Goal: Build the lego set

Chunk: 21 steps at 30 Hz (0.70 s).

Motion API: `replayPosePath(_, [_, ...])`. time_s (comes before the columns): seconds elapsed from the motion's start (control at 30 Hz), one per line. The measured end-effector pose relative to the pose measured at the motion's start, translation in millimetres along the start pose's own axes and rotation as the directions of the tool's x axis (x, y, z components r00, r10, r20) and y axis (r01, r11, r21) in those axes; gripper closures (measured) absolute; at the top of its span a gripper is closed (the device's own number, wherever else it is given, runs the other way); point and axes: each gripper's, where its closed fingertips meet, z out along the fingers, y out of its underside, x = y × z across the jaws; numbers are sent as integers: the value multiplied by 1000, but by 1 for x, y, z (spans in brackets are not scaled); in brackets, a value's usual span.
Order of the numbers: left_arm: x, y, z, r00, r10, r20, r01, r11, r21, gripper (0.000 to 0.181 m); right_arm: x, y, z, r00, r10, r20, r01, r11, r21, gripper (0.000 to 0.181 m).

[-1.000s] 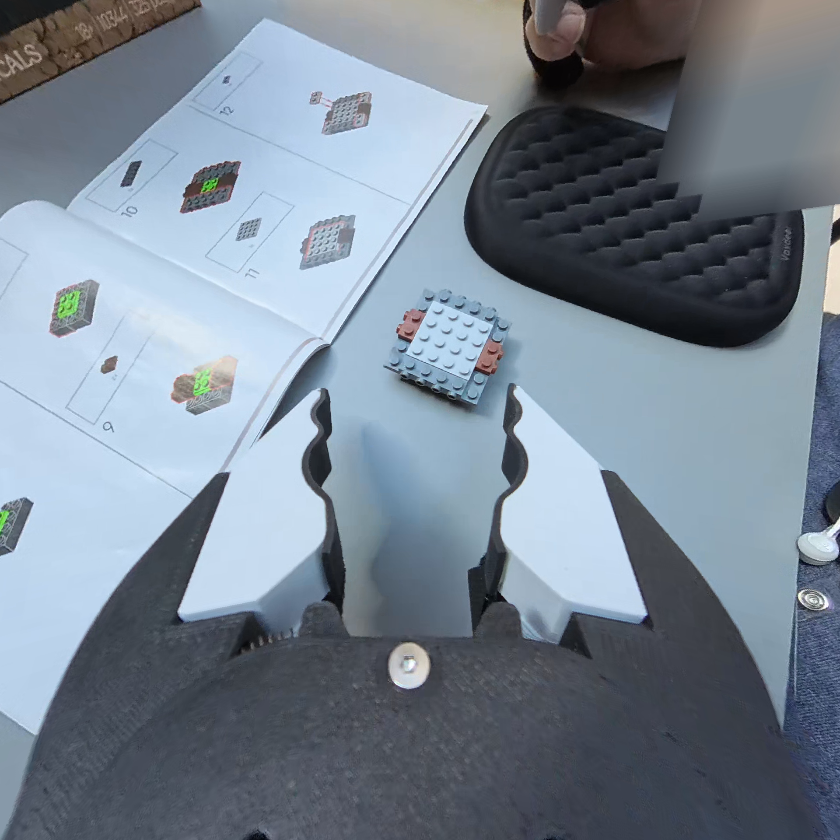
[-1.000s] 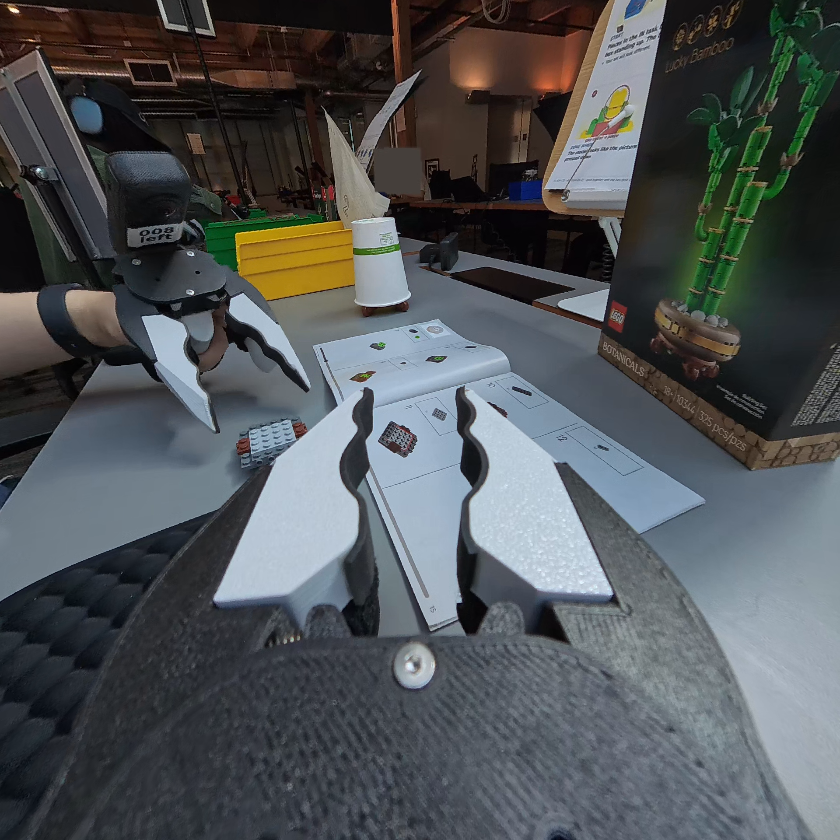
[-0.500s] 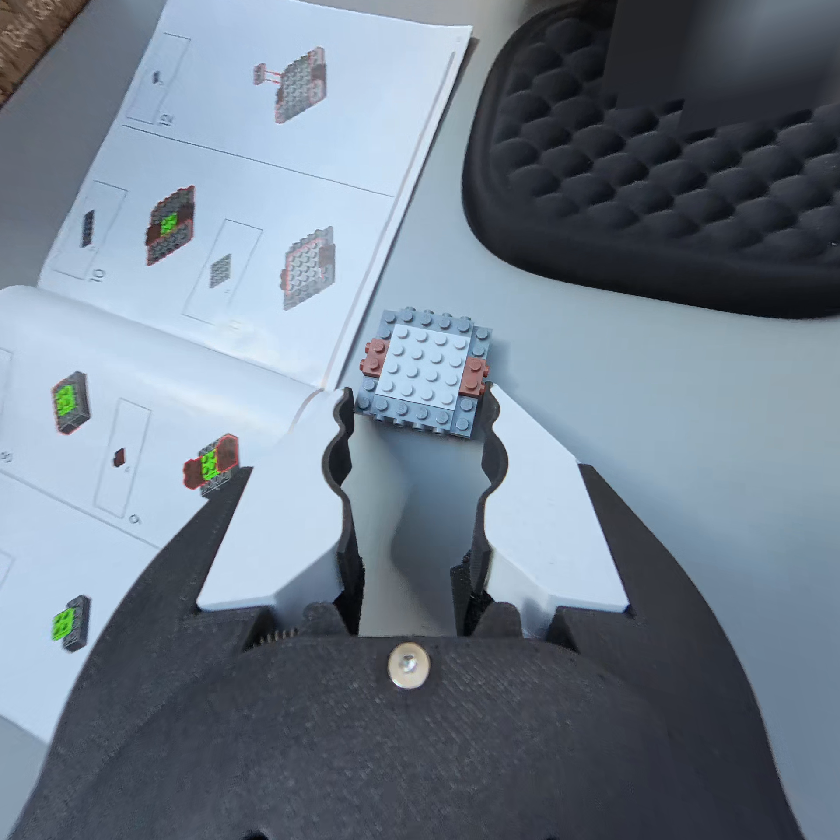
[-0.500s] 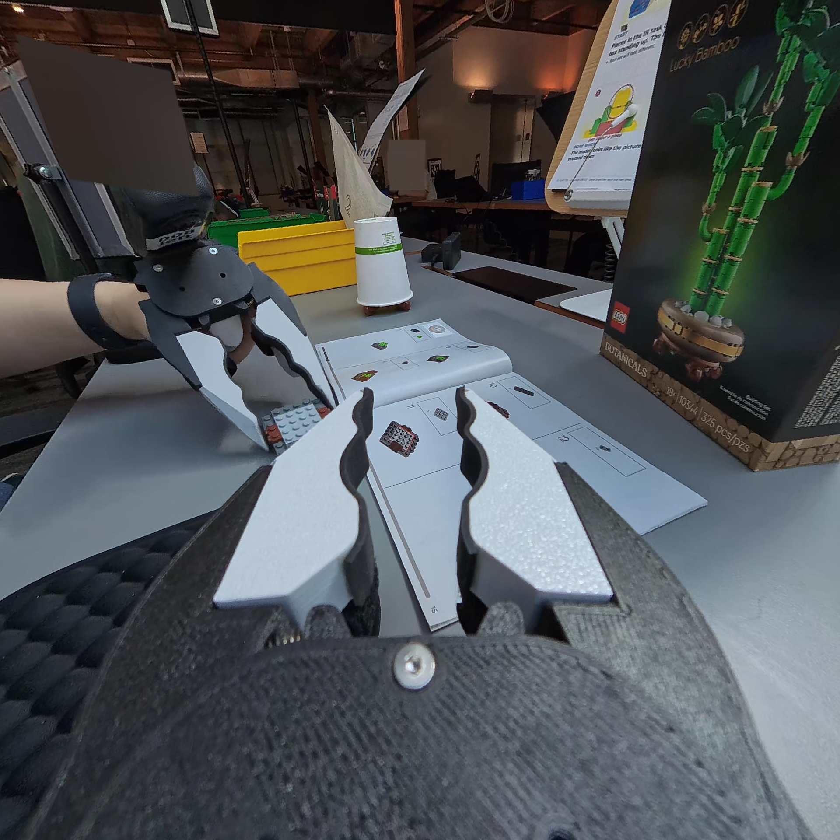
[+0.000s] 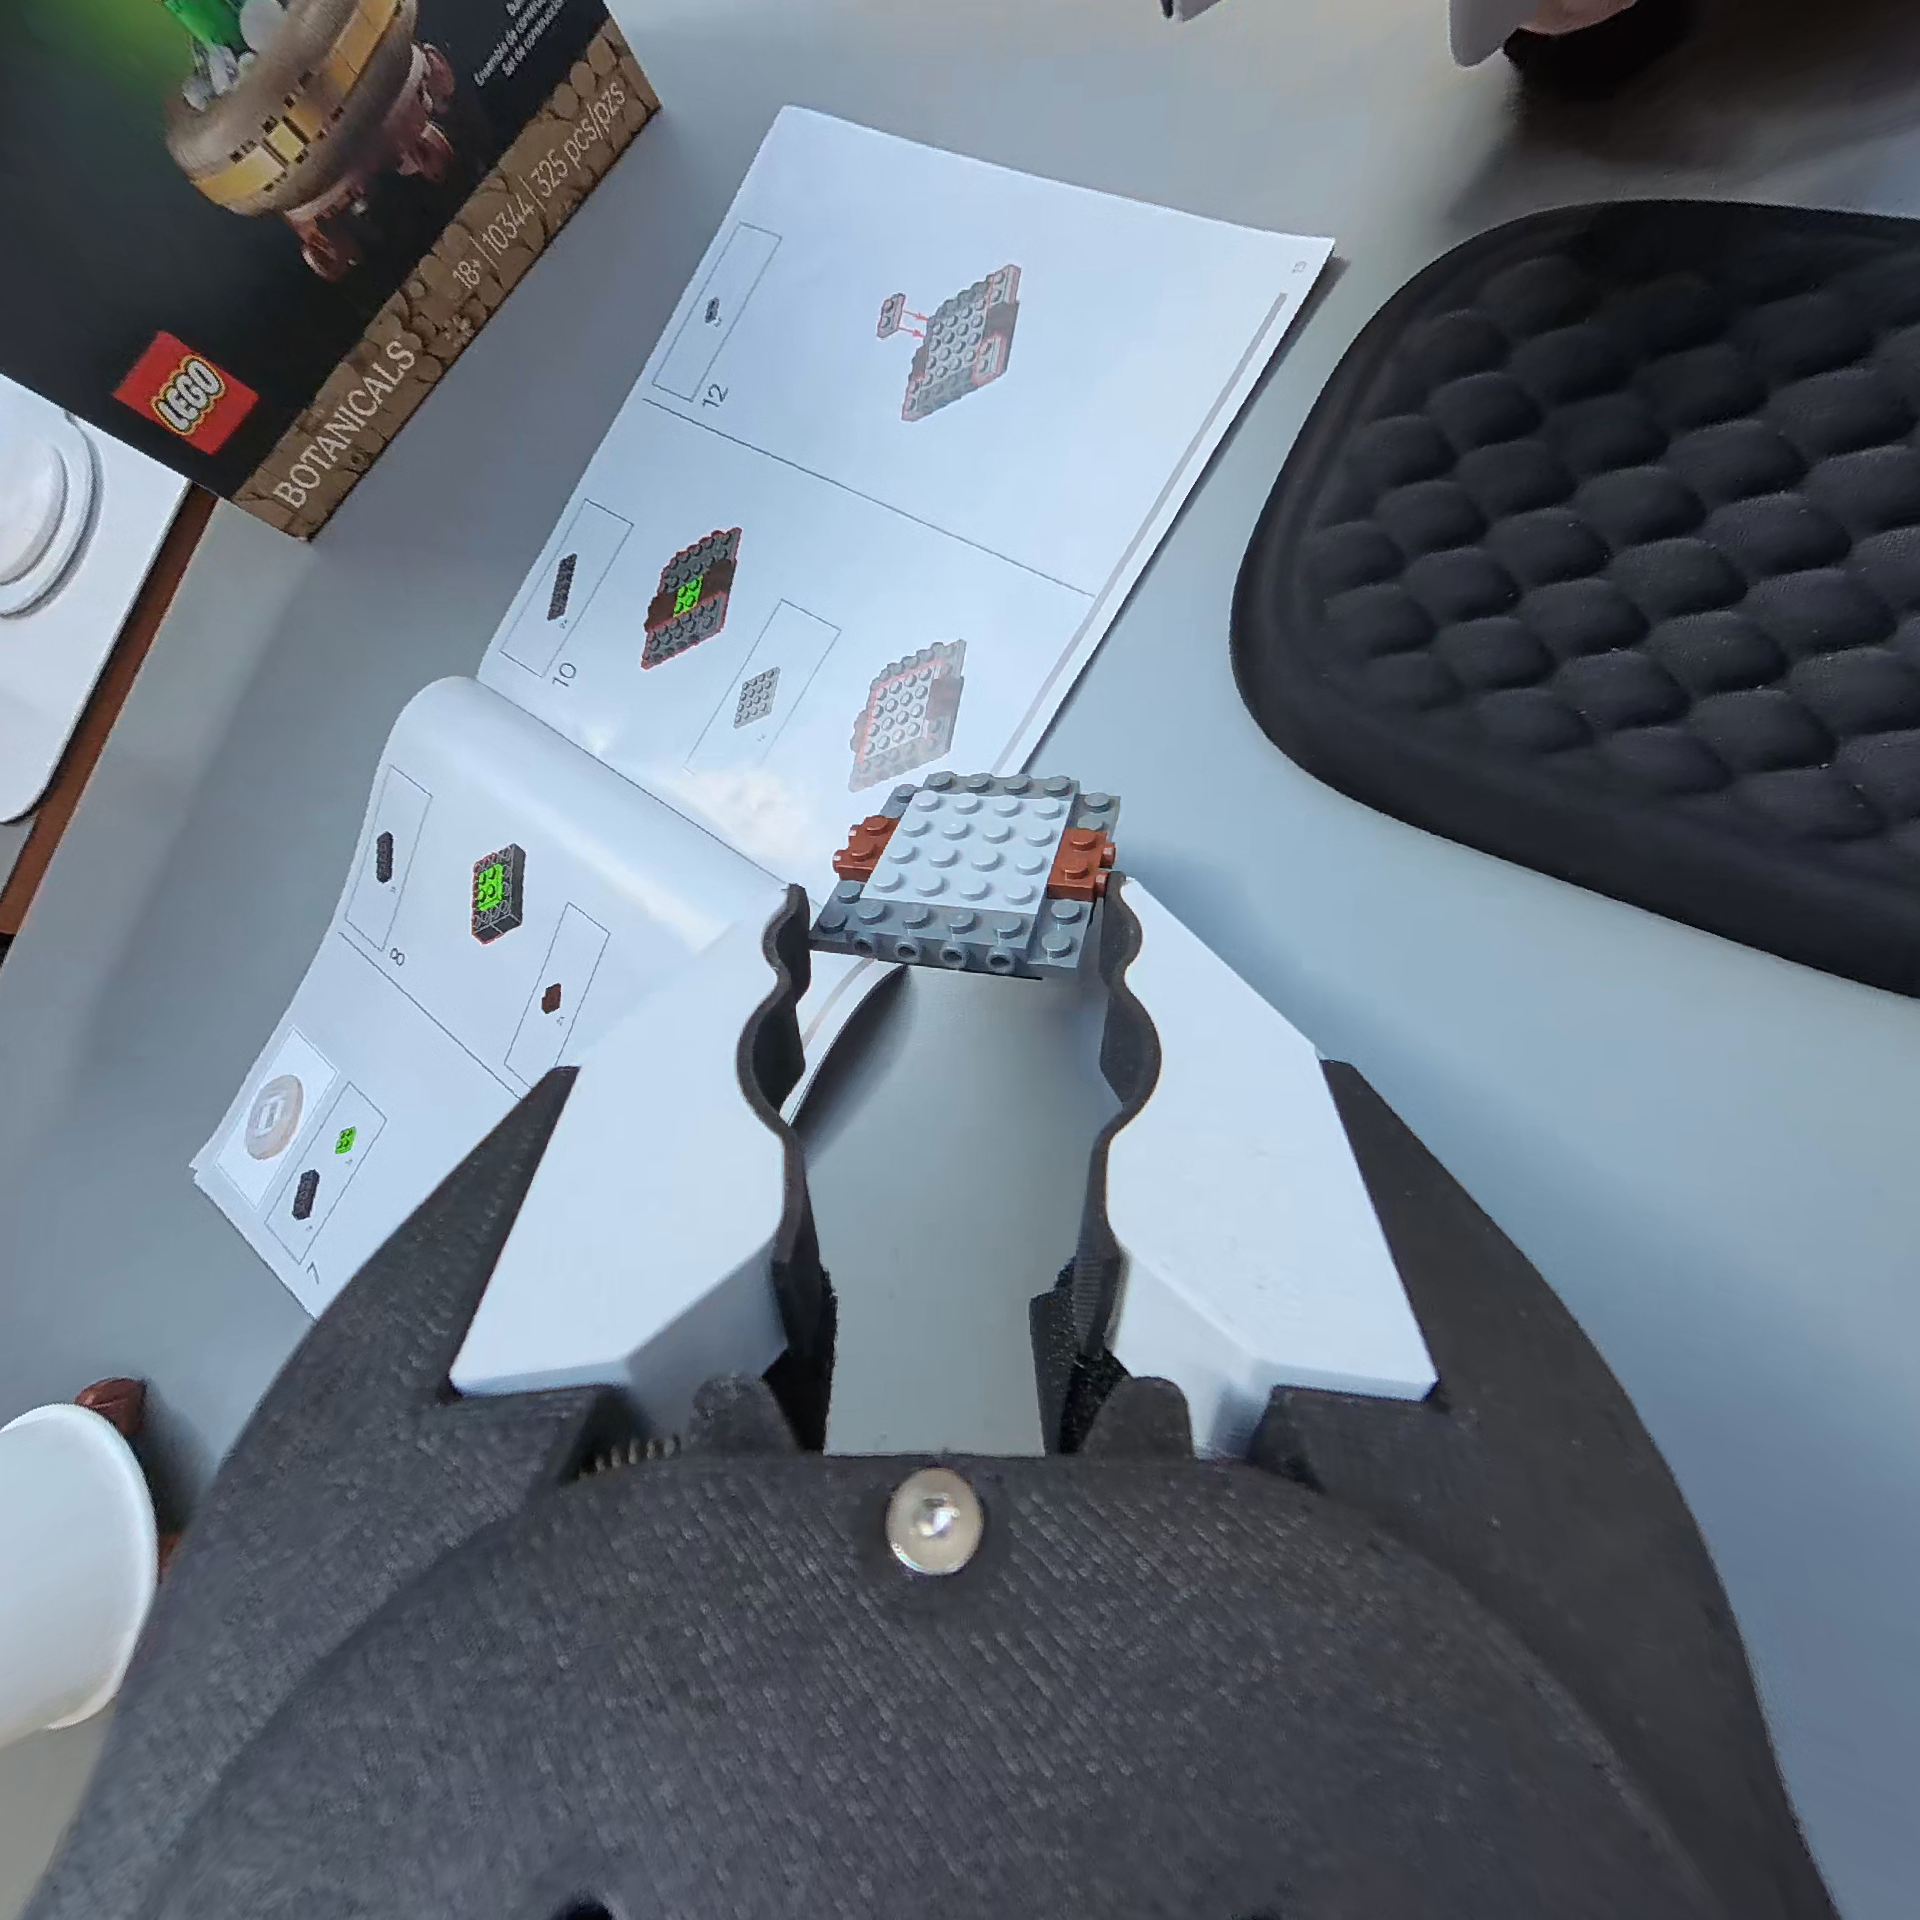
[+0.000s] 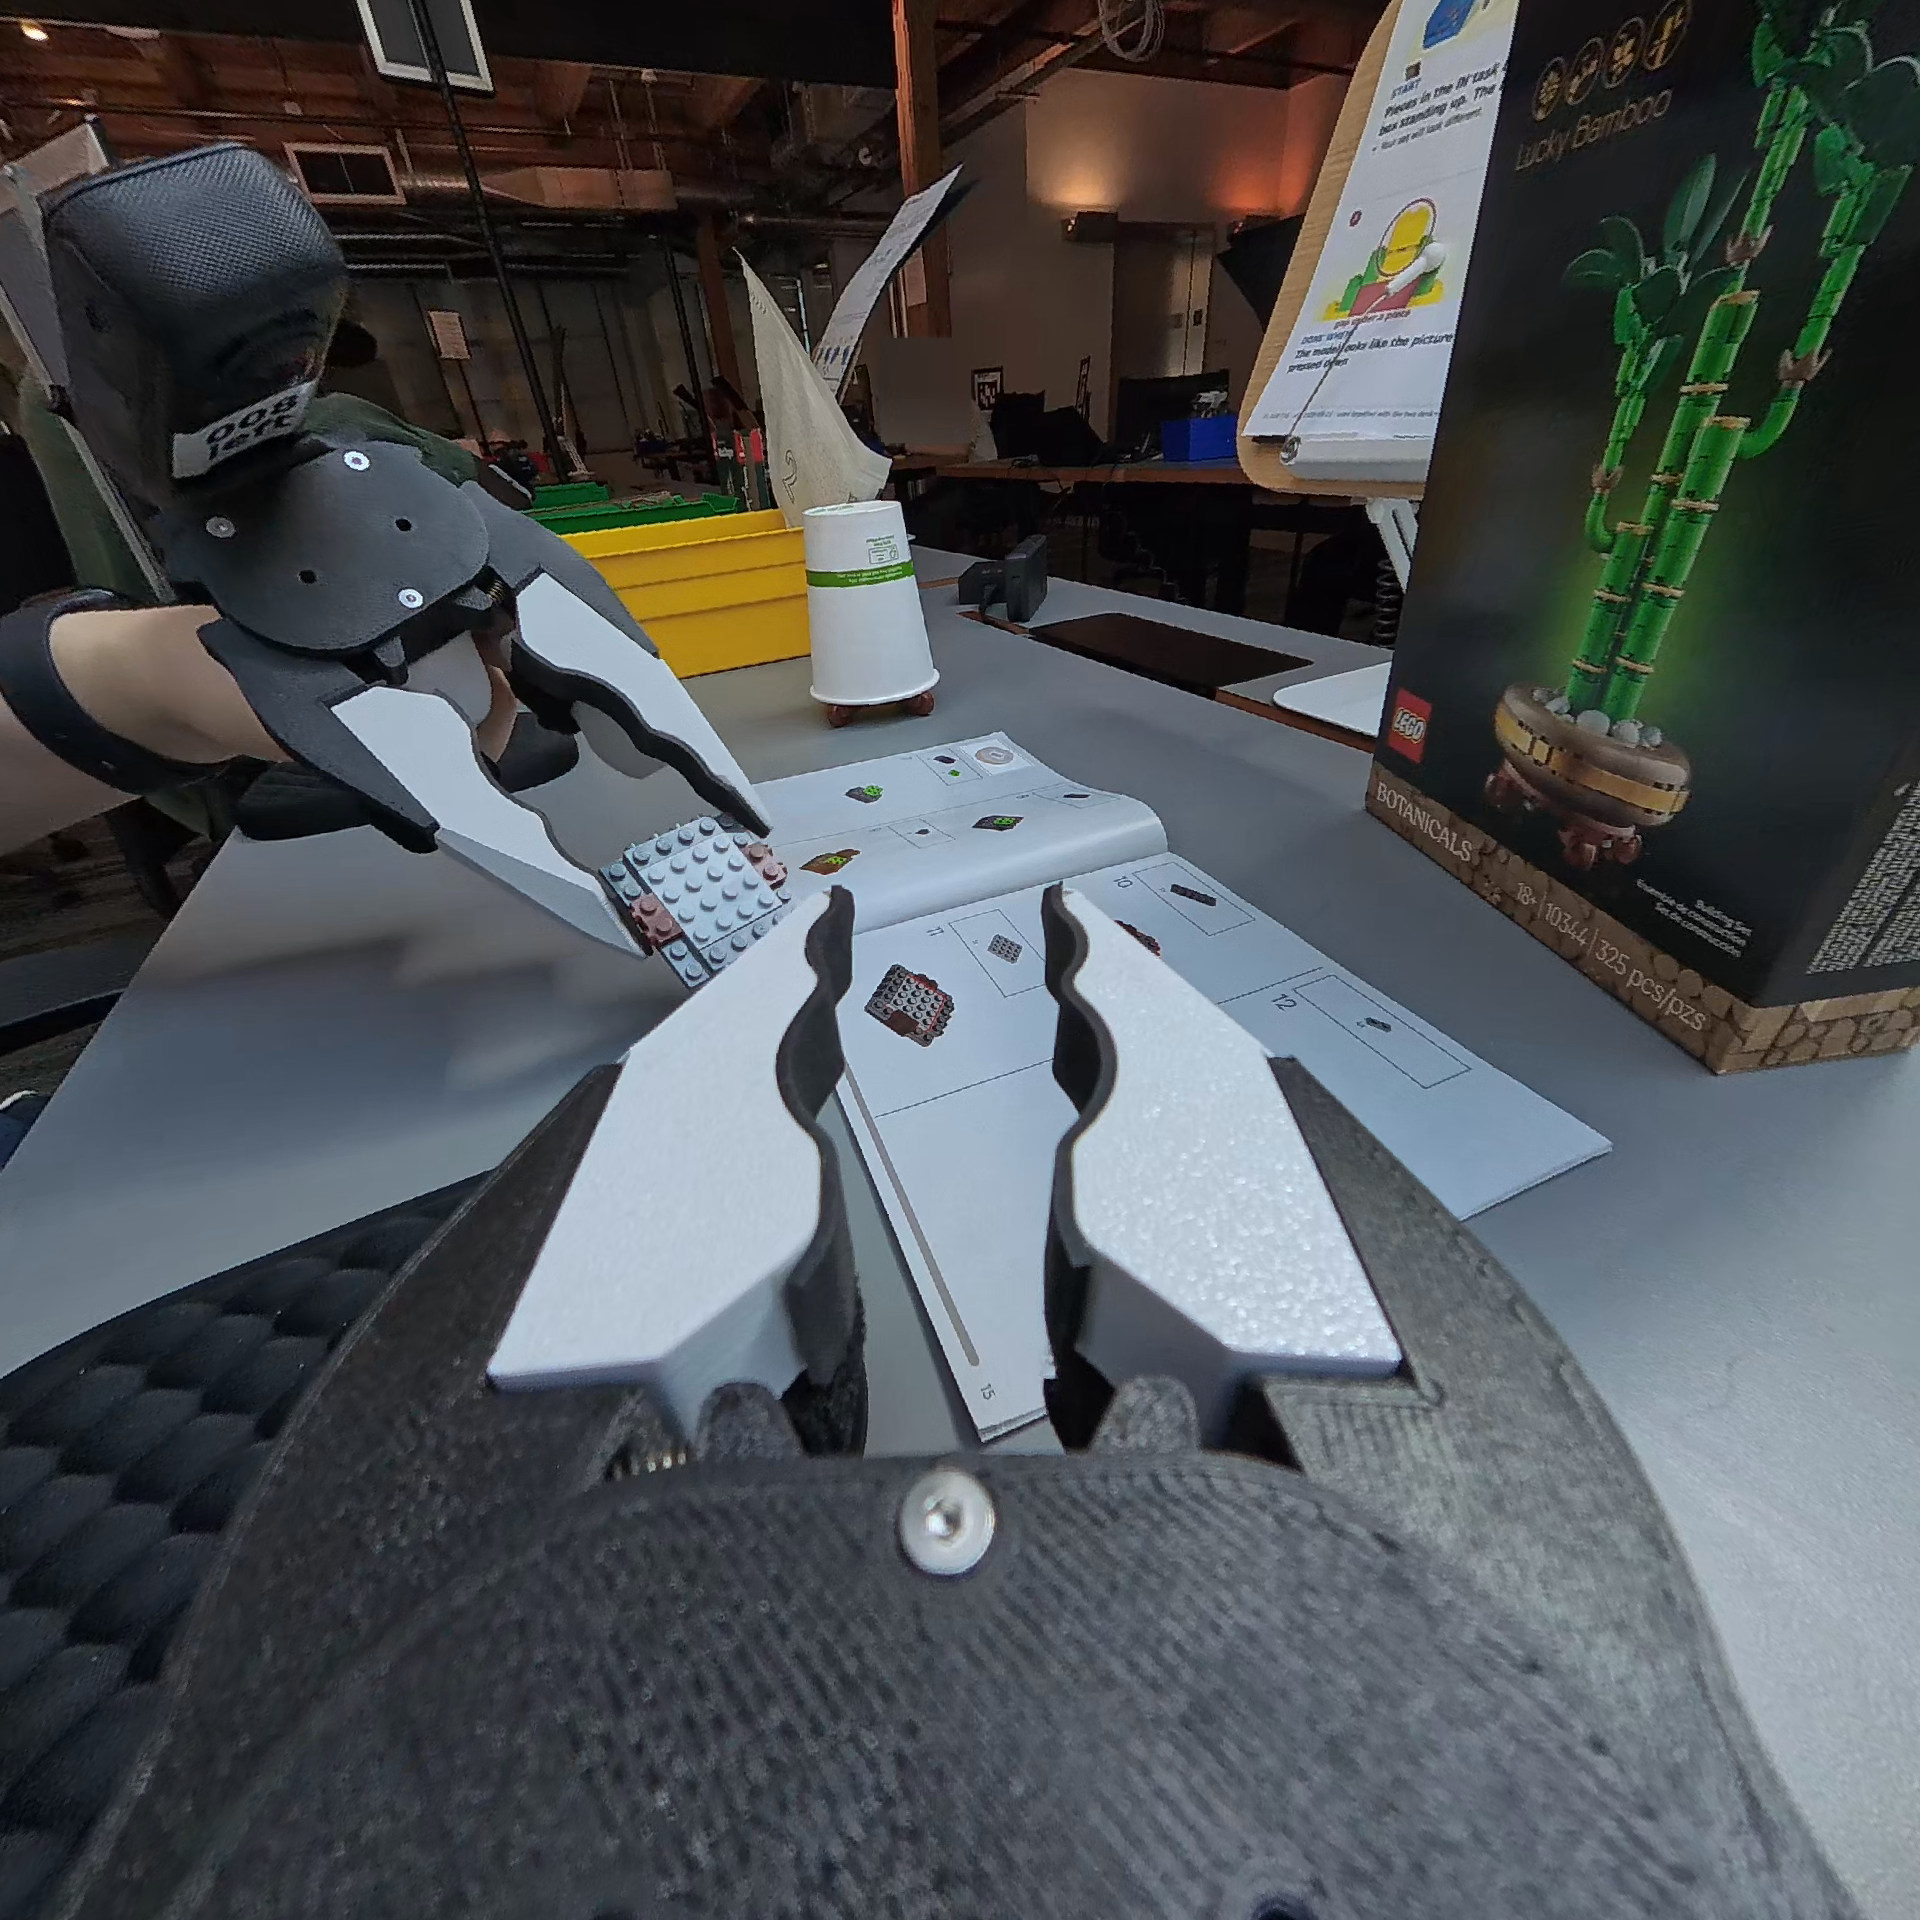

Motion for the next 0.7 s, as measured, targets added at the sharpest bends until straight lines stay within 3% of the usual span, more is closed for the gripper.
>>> replayPosePath(0.33, [-1, -6, -7, 996, 57, 73, -61, 997, 52, 127, 0, 0, 0, 1000, 0, -1, 0, 1000, 0, 145])
replayPosePath(0.7, [-3, 3, -8, 997, 18, 70, -21, 999, 36, 126, 0, 0, 0, 1000, 2, -3, -2, 1000, 3, 145])
